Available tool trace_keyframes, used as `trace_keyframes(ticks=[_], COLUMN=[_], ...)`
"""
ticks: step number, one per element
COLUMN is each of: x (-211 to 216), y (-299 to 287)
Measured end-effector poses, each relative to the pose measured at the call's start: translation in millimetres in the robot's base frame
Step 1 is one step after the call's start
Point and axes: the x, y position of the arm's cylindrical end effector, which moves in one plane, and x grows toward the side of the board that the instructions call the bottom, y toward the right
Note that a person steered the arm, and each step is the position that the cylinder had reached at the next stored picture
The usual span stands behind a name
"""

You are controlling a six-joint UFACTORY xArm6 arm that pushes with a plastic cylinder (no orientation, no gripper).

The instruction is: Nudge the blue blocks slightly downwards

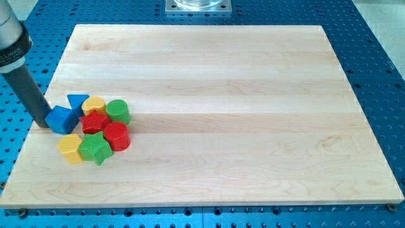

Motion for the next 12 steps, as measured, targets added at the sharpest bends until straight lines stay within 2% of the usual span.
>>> trace_keyframes(ticks=[2,3,4,5,6,7,9,12], x=[15.5,4.5,-29.1,-89.9,-97.8,-87.9,-69.8,-28.2], y=[-0.4,-0.9,-11.7,-1.2,59.7,77.3,47.7,40.1])
